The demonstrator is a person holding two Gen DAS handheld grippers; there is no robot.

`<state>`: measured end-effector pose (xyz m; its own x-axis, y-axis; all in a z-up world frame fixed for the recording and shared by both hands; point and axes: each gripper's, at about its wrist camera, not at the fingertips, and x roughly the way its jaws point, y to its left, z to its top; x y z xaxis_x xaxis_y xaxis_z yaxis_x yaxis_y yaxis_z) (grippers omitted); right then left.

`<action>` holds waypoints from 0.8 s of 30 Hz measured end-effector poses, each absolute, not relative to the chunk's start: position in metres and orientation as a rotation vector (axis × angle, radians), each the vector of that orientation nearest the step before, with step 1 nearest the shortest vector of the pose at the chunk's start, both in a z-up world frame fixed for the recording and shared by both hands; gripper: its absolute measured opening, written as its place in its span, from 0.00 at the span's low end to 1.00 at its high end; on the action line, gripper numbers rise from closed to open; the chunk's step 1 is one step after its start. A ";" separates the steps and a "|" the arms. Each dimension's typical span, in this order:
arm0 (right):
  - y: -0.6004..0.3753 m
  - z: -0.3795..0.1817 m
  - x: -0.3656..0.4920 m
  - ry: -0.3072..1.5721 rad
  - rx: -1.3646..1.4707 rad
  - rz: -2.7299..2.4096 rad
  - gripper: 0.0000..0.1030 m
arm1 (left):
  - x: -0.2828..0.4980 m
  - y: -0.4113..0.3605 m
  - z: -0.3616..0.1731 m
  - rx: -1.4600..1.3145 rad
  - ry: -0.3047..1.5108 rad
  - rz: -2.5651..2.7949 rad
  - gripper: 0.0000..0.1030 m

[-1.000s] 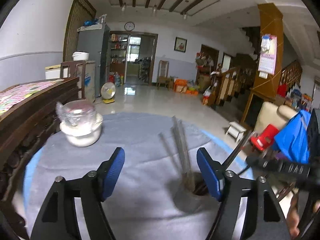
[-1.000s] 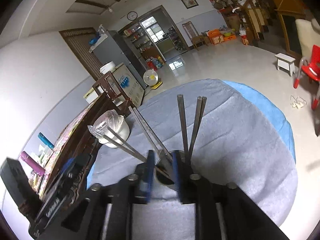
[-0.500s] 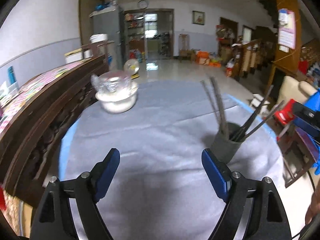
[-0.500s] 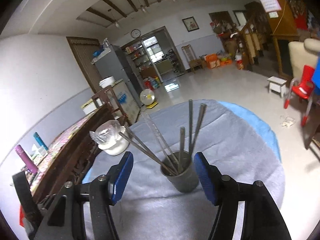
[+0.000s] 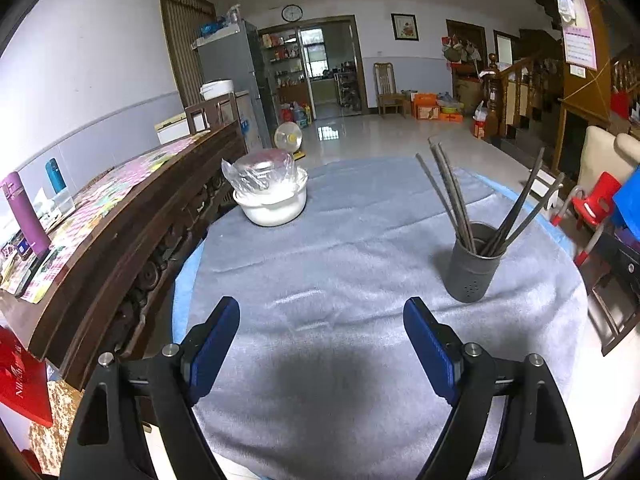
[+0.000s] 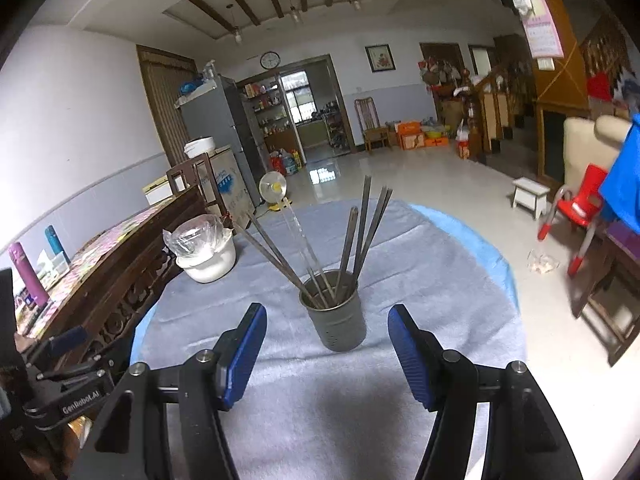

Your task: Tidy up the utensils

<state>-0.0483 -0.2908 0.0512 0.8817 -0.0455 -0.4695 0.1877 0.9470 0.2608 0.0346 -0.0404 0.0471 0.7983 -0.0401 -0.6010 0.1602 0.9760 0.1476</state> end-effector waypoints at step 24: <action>-0.282 0.077 -0.134 0.385 0.357 -0.148 0.66 | -0.035 -0.052 0.093 0.253 0.500 -0.112 0.86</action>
<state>-0.1336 -0.2818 0.0770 0.9171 -0.0741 -0.3917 0.2079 0.9272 0.3114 -0.0353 -0.0518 0.0933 0.8724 -0.0449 -0.4866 0.1678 0.9628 0.2119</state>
